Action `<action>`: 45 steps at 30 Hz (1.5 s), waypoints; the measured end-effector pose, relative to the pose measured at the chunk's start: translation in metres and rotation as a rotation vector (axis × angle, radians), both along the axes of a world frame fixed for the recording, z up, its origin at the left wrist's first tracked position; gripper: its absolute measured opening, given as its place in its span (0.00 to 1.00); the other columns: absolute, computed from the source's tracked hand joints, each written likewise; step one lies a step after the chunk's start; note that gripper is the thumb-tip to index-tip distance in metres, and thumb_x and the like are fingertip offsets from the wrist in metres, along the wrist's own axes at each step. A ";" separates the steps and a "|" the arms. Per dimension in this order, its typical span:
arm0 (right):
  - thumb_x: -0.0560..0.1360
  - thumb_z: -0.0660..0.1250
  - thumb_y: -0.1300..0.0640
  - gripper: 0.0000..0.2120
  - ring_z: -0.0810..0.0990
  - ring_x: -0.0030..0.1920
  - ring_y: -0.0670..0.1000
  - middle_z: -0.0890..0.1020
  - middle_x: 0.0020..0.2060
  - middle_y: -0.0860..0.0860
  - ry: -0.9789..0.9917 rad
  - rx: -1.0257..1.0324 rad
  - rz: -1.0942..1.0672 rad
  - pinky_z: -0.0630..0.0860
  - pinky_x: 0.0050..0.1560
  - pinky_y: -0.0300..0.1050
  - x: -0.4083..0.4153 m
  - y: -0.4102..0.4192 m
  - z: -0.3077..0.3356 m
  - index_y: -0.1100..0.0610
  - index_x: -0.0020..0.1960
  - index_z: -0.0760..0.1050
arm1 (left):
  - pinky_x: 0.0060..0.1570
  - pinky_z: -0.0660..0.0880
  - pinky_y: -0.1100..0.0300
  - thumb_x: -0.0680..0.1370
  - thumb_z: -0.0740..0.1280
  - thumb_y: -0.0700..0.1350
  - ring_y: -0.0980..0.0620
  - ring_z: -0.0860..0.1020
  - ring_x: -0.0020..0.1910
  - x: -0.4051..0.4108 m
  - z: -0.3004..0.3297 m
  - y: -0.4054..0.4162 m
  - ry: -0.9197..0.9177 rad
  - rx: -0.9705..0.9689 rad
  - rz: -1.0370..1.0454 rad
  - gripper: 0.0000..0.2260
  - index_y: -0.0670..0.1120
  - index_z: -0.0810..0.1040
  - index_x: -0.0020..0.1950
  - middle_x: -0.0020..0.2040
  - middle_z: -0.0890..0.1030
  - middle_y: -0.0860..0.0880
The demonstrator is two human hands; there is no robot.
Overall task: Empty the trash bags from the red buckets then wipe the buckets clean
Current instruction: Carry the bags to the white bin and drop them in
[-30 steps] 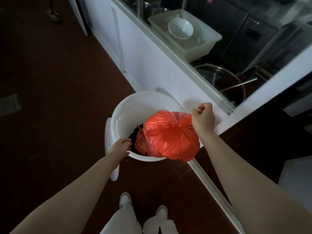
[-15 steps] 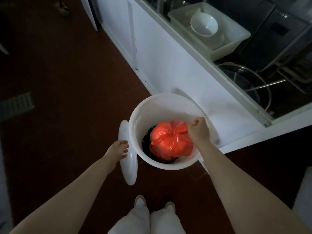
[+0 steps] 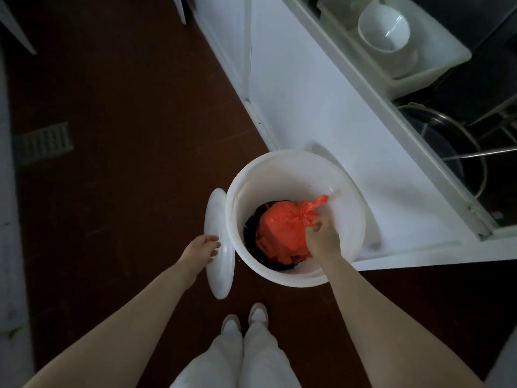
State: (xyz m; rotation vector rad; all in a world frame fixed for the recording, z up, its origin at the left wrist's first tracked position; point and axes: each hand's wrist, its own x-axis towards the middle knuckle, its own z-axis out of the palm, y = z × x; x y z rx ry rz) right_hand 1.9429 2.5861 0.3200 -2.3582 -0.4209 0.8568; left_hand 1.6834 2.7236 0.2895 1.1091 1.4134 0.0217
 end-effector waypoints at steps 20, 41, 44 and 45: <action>0.78 0.60 0.61 0.07 0.79 0.43 0.49 0.81 0.42 0.49 0.178 -0.101 0.432 0.69 0.35 0.35 -0.038 0.019 -0.077 0.51 0.47 0.75 | 0.50 0.77 0.58 0.82 0.59 0.41 0.49 0.80 0.52 -0.025 -0.060 -0.032 0.110 -0.011 0.139 0.11 0.45 0.82 0.49 0.50 0.83 0.48; 0.79 0.62 0.57 0.32 0.77 0.55 0.55 0.76 0.62 0.58 0.299 -0.302 0.263 0.69 0.51 0.41 -0.181 0.067 -0.268 0.64 0.78 0.52 | 0.54 0.76 0.58 0.82 0.59 0.41 0.54 0.79 0.53 -0.168 -0.214 -0.006 0.205 -0.118 0.109 0.10 0.50 0.79 0.55 0.53 0.81 0.52; 0.77 0.65 0.54 0.20 0.78 0.47 0.51 0.80 0.51 0.51 0.323 -0.253 0.190 0.71 0.47 0.43 -0.183 0.075 -0.290 0.61 0.67 0.70 | 0.55 0.77 0.58 0.82 0.59 0.41 0.54 0.79 0.53 -0.183 -0.235 -0.008 0.214 -0.137 0.128 0.10 0.52 0.79 0.53 0.53 0.82 0.52; 0.77 0.65 0.54 0.16 0.79 0.46 0.51 0.81 0.48 0.50 0.316 -0.235 0.186 0.73 0.46 0.44 -0.185 0.077 -0.295 0.60 0.62 0.73 | 0.55 0.77 0.57 0.82 0.59 0.41 0.54 0.79 0.53 -0.185 -0.241 -0.009 0.216 -0.143 0.130 0.10 0.52 0.79 0.53 0.53 0.82 0.53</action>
